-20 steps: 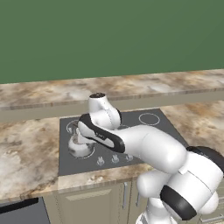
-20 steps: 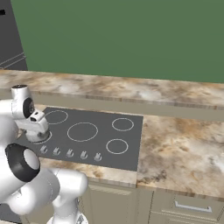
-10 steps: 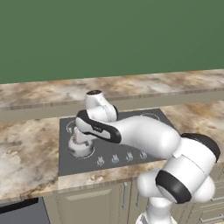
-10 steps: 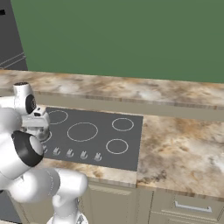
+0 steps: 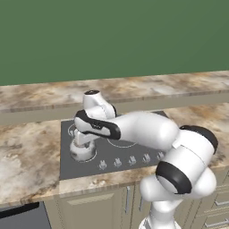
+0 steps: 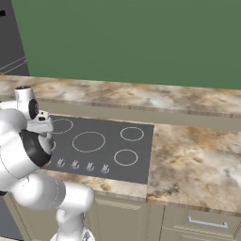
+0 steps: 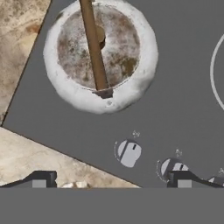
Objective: The kettle is done boiling. Turn off the stove, then wait for 300 timesteps before moving the kettle to the dining table.
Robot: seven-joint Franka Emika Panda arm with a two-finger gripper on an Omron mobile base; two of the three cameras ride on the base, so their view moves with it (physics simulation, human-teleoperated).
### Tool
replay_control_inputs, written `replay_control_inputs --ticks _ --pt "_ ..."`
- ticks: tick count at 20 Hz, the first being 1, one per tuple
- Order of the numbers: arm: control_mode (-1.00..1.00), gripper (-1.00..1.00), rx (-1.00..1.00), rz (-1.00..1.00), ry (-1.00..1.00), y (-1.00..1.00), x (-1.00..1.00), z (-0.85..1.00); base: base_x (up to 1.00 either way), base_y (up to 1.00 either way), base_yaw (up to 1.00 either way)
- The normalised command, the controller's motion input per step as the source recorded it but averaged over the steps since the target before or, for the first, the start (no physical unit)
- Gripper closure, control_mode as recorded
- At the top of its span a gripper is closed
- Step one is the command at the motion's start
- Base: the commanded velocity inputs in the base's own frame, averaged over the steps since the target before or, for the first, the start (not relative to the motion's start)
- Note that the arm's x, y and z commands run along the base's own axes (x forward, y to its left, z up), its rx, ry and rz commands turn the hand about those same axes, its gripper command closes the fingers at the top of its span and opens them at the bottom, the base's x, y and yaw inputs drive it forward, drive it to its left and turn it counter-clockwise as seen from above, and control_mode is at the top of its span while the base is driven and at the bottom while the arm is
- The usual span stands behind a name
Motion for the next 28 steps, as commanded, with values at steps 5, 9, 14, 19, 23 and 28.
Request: replay_control_inputs --ticks 5,9,14,19,23,28 --pt "-1.0 -1.0 0.0 0.17 0.0 0.12 0.1 0.0 0.0 0.0 0.0" --pt "-1.0 -1.0 0.0 0.12 0.0 0.19 0.17 0.01 0.0 0.0 0.0" --pt "-1.0 -1.0 0.0 0.1 0.0 0.05 0.15 0.04 0.0 0.0 0.0" --pt "-1.0 -1.0 0.0 0.06 0.0 0.01 0.17 0.09 0.0 0.0 0.0" --pt "-1.0 -1.0 0.0 0.03 -0.01 0.01 0.11 0.07 0.0 0.0 0.0" --pt "-1.0 -1.0 0.0 0.01 0.0 0.15 0.12 0.0 0.0 0.0 0.0"
